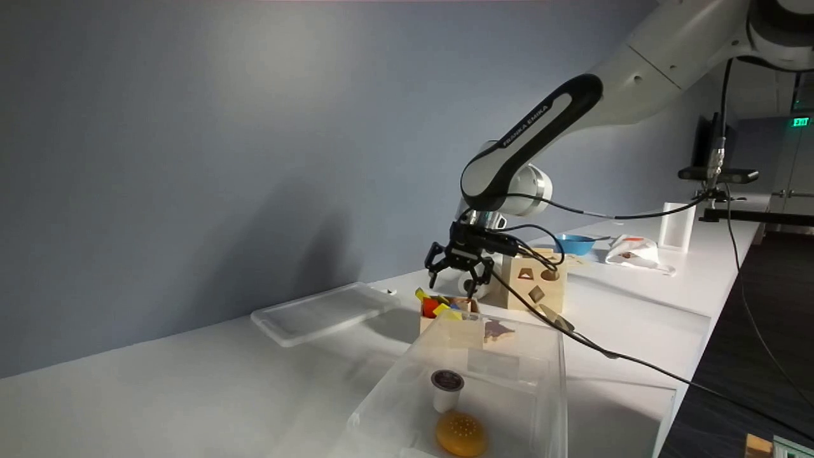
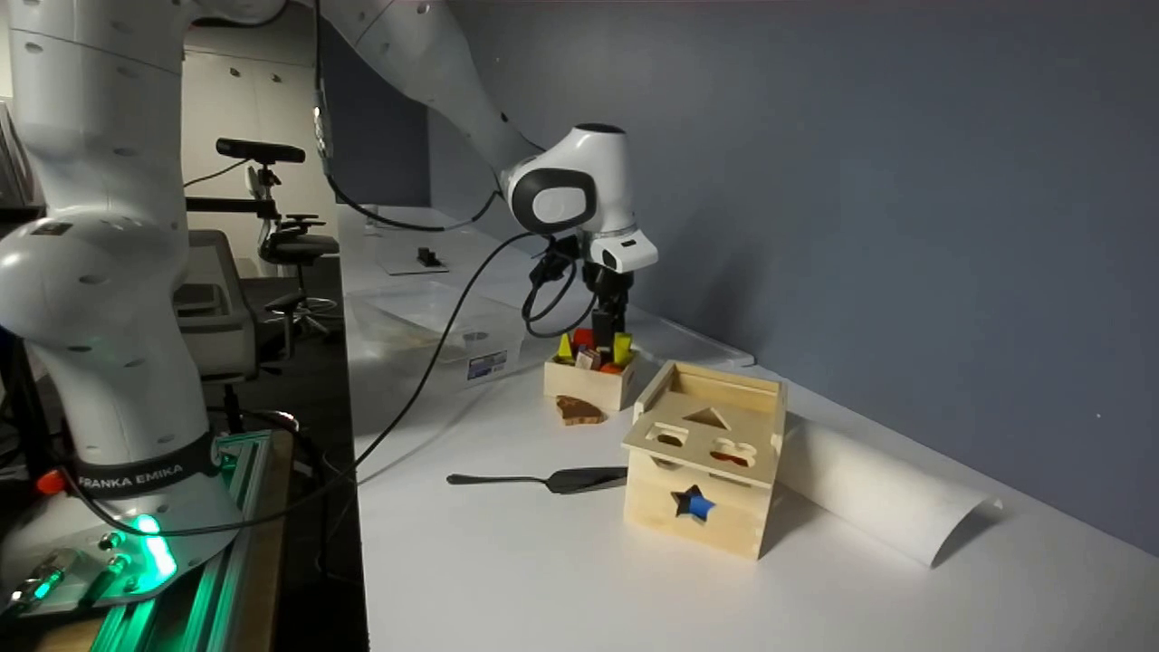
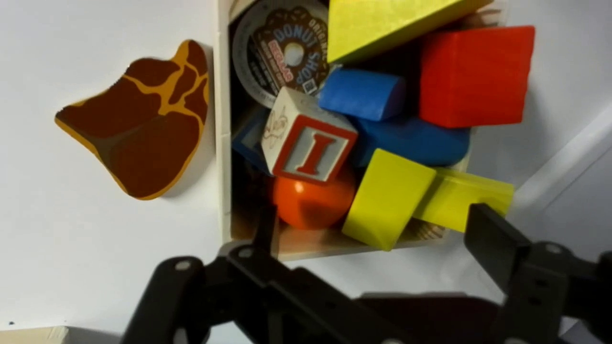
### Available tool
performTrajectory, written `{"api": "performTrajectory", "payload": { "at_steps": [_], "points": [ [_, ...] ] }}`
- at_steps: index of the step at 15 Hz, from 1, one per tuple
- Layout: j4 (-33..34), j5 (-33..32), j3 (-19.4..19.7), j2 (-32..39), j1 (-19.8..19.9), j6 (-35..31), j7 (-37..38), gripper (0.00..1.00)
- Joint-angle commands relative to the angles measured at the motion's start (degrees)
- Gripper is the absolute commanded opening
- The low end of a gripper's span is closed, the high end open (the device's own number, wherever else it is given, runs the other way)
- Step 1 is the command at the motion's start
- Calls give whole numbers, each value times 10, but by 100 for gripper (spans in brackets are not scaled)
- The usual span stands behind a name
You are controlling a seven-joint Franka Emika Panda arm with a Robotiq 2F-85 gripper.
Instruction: Put the yellow objects inside the wooden box
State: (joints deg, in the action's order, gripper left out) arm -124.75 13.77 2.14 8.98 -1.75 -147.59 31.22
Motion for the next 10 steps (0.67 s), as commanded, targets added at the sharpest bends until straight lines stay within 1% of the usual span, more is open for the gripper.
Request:
{"api": "performTrajectory", "payload": {
  "at_steps": [1,5,6,7,8,9,10],
  "points": [
    [5,-7,-4,4,-2,8,-9,100],
    [7,-17,-3,14,-7,5,-5,100],
    [7,-17,-3,15,-7,5,-6,98],
    [6,-22,-1,17,-8,0,-3,92],
    [7,-22,-1,18,-8,1,-5,90],
    [6,-25,-1,19,-8,-1,-4,77],
    [6,-24,-1,19,-8,-1,-5,75]
  ]
}}
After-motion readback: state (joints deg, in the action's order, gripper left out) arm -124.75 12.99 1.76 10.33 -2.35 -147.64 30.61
